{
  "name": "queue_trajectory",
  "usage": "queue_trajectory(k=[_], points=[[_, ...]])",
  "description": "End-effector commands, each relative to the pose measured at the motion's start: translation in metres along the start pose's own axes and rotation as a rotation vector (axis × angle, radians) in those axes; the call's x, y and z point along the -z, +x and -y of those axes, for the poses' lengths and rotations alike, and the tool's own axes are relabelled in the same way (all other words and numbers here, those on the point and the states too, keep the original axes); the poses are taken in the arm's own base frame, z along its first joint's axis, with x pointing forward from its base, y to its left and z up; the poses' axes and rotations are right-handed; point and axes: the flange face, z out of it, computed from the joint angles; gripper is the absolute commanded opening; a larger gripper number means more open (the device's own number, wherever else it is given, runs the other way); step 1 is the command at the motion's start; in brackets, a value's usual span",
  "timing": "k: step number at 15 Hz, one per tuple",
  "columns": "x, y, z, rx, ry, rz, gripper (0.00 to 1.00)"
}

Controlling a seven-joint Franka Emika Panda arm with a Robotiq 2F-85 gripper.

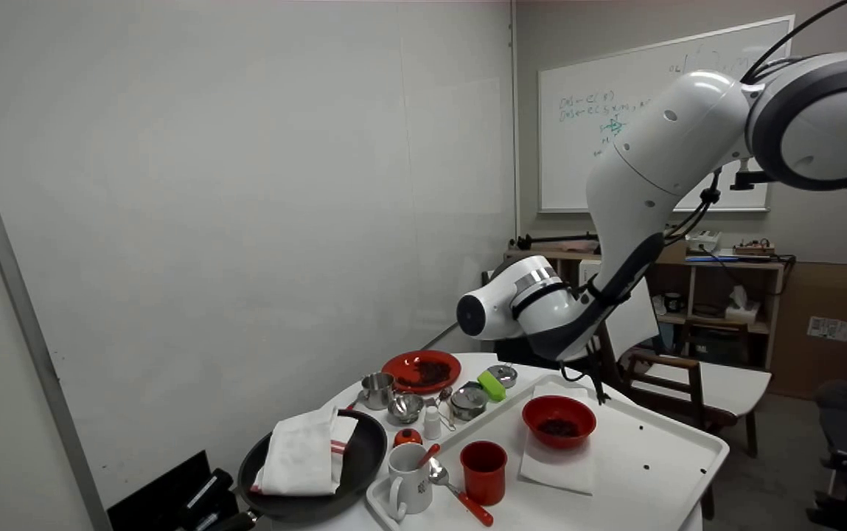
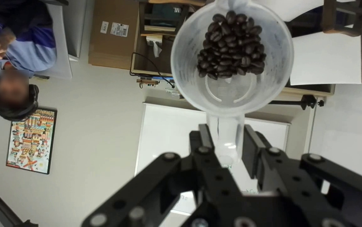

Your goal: Pour some of the contents from the jug into the red bowl, pour the contents in the red cup into the red bowl then pour some of the contents from the jug into the red bowl

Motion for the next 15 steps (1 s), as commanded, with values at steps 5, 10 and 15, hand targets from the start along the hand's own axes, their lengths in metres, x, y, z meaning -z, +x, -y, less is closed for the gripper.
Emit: queue_trajectory(k=[5,10,15], points=[[0.0013,0.0012,0.0136,-0.004,-0.025,-0.135,0.09],[0.0064,-0.0001,0.0168,-0.012,-0.023,-0.155,0.09],[0.0077,0.0018,0.0189,-0.016,-0.03,-0.174,0.09]])
